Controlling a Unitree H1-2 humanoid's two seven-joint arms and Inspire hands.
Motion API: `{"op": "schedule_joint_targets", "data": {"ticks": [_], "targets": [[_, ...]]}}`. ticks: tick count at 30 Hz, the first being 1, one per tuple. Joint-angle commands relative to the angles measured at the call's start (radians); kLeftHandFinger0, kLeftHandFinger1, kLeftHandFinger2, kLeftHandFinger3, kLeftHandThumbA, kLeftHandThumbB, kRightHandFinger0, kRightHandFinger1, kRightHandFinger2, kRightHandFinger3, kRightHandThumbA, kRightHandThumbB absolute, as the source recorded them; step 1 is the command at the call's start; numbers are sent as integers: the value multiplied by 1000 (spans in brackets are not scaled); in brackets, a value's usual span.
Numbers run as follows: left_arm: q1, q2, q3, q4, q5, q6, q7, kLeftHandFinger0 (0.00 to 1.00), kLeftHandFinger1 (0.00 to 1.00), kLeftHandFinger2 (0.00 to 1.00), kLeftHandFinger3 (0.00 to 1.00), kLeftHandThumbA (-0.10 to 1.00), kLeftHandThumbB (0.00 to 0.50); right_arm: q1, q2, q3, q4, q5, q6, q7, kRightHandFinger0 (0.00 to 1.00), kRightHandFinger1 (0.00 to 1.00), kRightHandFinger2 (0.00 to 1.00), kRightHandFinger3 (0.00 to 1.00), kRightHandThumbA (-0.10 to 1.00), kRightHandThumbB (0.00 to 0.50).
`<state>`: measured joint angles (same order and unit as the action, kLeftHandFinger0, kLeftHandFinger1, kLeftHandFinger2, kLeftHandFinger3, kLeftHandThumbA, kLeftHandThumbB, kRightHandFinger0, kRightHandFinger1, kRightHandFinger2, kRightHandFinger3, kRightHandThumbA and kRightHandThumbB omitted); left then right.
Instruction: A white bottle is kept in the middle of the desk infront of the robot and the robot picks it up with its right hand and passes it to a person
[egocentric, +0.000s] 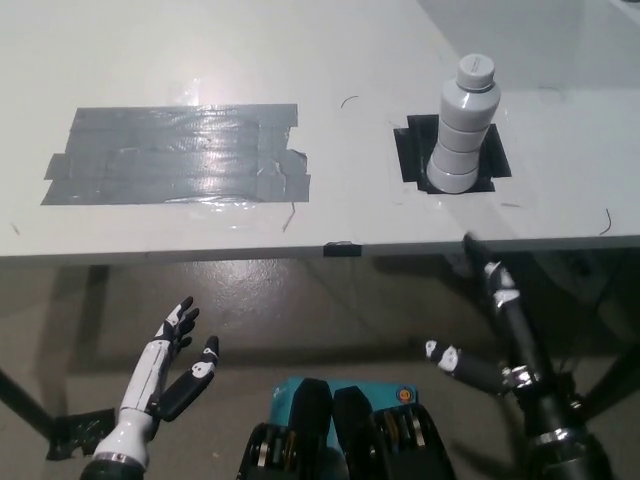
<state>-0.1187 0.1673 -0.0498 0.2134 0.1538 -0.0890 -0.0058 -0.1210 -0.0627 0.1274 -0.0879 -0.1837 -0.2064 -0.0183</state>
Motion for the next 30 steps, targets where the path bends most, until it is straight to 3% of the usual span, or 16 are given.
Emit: {"op": "schedule_joint_targets", "data": {"ticks": [1,3,10,13,17,20,23,24,26,30], "targets": [[-7,7,7,-20,10,-54,14,1000,1000,1000,1000,539,0,-85,-1,-65,-166,74,62,-2,1000,1000,1000,1000,958,303],[-1,6,7,-20,11,-48,14,1000,1000,1000,1000,557,0,-139,-16,-95,-140,98,116,9,1000,1000,1000,1000,991,296],[-14,8,11,-23,17,-32,16,1000,1000,1000,1000,567,2,-357,-39,-163,104,81,165,-16,1000,1000,1000,1000,1000,336],[-27,9,13,-21,18,-31,16,1000,1000,1000,1000,585,1,-438,-50,-181,221,78,156,-24,1000,1000,1000,1000,1000,327],[-46,16,14,-11,17,-34,9,1000,1000,1000,1000,612,4,-541,-69,-187,403,55,165,-39,1000,1000,1000,1000,1000,353],[-52,13,14,-14,18,-34,11,1000,1000,1000,1000,594,0,-621,-71,-212,550,97,165,-39,1000,1000,1000,1000,993,337],[-54,13,15,-17,13,-32,8,1000,1000,1000,1000,593,0,-678,-75,-225,653,111,160,-31,1000,1000,1000,1000,990,350],[-46,15,15,-24,15,-28,8,1000,1000,1000,1000,592,0,-705,-72,-229,707,116,162,-30,1000,1000,1000,1000,1000,388],[-48,17,15,-23,15,-35,6,1000,1000,1000,1000,593,0,-760,-63,-253,810,156,151,-22,1000,1000,1000,1000,976,416],[-63,20,15,-12,21,-38,9,1000,1000,1000,1000,598,0,-841,-60,-263,986,167,101,-18,1000,1000,1000,1000,972,412]]}}
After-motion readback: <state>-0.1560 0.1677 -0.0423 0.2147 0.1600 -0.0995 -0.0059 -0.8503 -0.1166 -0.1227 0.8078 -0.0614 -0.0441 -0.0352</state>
